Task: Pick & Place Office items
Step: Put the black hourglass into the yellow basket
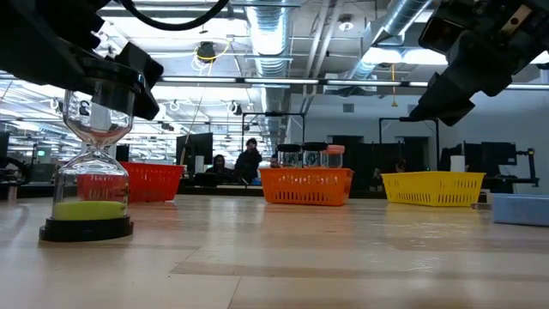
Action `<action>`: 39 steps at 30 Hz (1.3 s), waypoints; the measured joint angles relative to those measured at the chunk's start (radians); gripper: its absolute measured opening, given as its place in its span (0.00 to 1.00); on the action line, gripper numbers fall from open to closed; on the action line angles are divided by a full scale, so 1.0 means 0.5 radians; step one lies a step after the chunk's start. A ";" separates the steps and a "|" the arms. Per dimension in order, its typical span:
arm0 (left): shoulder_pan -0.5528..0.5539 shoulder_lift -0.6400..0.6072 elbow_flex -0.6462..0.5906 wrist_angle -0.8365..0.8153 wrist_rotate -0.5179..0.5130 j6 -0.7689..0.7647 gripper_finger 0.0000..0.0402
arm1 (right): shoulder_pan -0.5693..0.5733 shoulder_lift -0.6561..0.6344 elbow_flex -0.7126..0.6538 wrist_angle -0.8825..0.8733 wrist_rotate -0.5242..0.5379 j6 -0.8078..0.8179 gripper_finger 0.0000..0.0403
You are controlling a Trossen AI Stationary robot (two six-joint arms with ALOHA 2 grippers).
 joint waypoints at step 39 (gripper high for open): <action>1.282 -0.227 0.462 0.109 0.351 0.621 0.51 | -0.147 0.001 0.002 -0.072 -0.001 -0.158 0.30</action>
